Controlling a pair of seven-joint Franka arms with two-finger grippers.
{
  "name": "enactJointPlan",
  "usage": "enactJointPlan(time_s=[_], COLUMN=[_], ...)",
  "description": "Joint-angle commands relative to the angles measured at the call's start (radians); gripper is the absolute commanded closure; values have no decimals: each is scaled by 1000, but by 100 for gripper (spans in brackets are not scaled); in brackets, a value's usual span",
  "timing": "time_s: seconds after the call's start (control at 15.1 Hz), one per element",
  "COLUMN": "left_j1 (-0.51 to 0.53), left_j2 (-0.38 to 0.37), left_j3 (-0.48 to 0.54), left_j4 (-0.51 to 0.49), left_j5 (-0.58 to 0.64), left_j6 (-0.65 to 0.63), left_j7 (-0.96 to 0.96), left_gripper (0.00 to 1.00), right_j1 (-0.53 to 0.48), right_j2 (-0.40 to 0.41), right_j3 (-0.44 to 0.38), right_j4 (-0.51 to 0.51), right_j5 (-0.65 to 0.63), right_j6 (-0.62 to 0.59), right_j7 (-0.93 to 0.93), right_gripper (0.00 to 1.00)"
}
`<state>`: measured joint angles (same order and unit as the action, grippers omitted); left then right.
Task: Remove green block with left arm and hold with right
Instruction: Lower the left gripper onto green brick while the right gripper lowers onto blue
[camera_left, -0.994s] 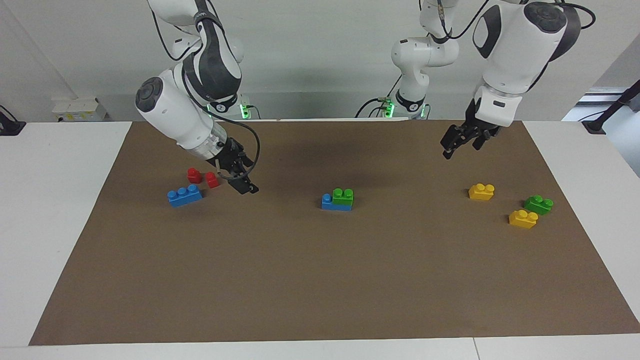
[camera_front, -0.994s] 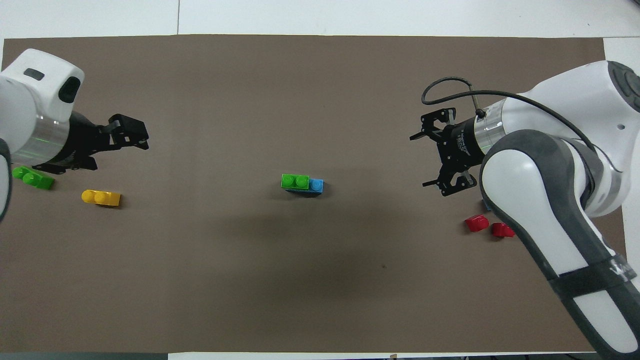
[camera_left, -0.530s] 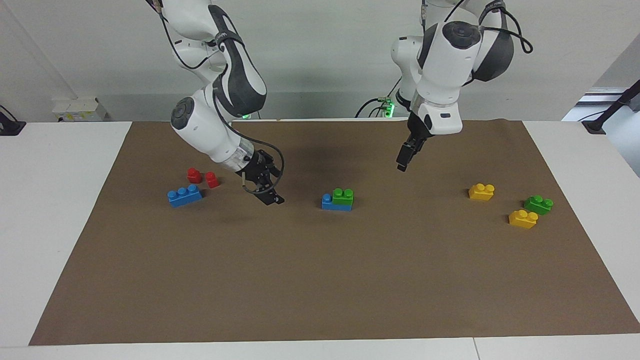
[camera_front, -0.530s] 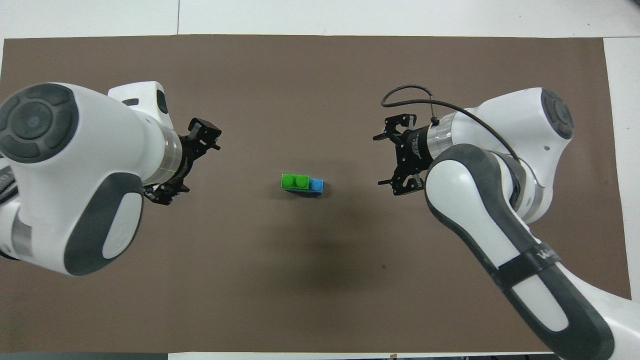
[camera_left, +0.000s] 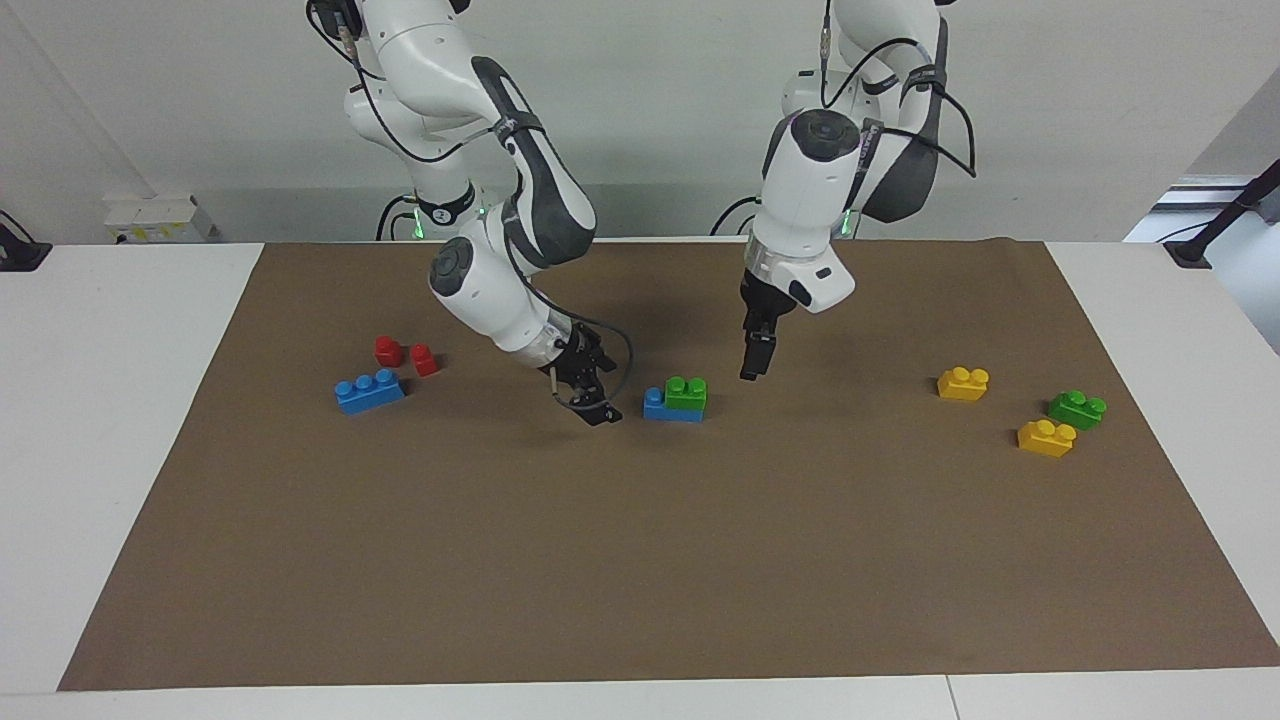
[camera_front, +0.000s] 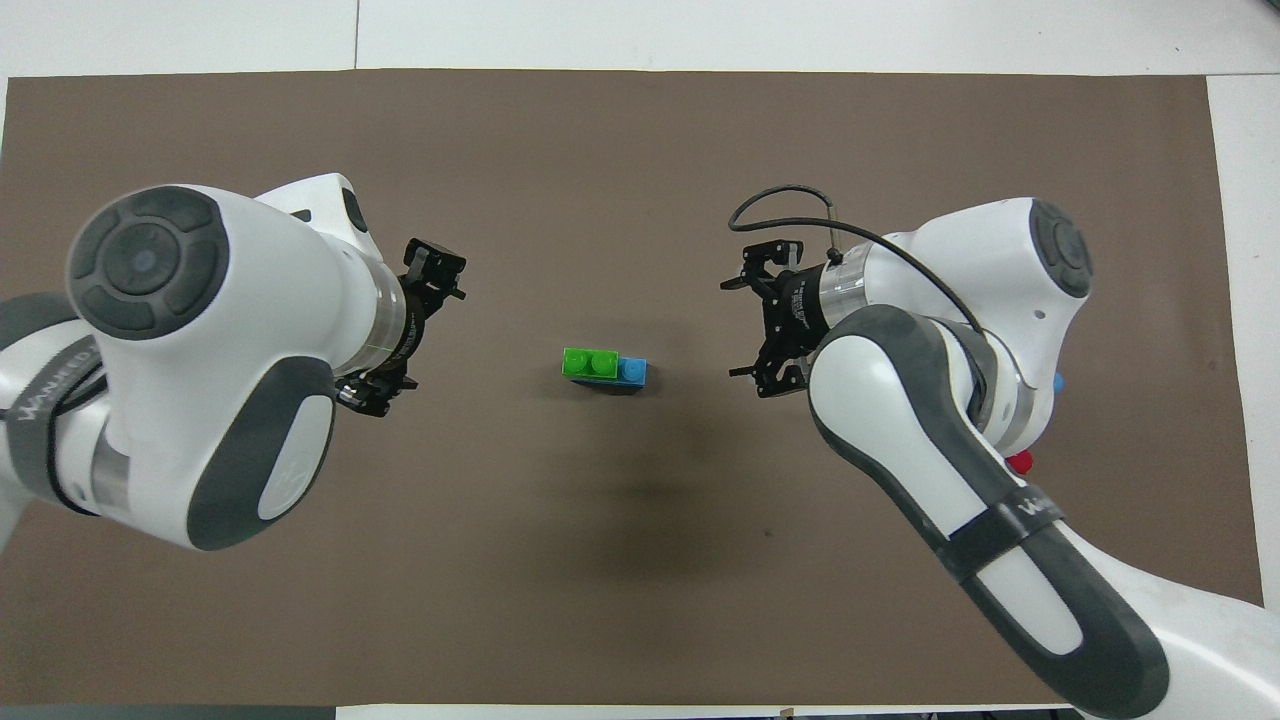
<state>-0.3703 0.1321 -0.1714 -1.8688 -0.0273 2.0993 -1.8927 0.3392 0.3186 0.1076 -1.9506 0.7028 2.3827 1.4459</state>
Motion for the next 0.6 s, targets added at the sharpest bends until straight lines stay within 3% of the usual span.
enactJointPlan(time_s=[0.0,0.53], left_j1=[-39,-90], left_j2=[47,159], left_j3=[18,16], left_j4=[2,11], left_j5=[18,102], left_j6=[41,103], left_j7=[-149,-339], left_gripper=[0,0], right_j1=[44,115], right_j2=[26,108], right_j3=[-2,-2], right_j4=[-4,-5], right_j5=[32,90], right_j6=[64,203], right_j7=[10,5], right_gripper=[2,2])
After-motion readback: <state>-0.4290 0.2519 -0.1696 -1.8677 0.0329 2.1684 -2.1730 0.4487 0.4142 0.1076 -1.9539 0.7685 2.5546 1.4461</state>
